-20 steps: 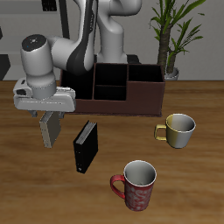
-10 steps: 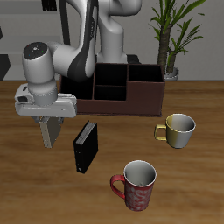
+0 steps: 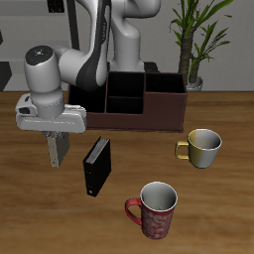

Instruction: Place the yellow book into the back desk caddy's front compartment

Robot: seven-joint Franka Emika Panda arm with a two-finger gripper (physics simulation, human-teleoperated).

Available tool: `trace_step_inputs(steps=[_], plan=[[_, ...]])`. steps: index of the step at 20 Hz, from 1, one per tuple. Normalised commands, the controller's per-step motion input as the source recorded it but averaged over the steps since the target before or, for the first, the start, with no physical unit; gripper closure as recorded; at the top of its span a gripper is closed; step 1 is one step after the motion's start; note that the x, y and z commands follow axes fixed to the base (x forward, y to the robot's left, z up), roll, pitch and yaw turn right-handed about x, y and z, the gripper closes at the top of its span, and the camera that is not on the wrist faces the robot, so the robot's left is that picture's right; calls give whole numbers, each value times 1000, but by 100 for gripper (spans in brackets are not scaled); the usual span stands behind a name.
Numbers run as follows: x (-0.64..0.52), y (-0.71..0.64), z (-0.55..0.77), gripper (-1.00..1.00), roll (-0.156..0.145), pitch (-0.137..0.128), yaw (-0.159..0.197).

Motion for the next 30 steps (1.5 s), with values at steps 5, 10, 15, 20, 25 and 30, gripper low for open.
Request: trace_step_inputs(steps=[5,10,15,20,25,30], plan=[[-53,158,353,100,10,-39,67],[-79,207,470,100,30,-28,84],[-207,300,676,100,28,-19,131],[-267,373,704,100,65,-50,106],[-294,410,601,100,65,-37,68],[-267,293,333,100,31,-16,96]])
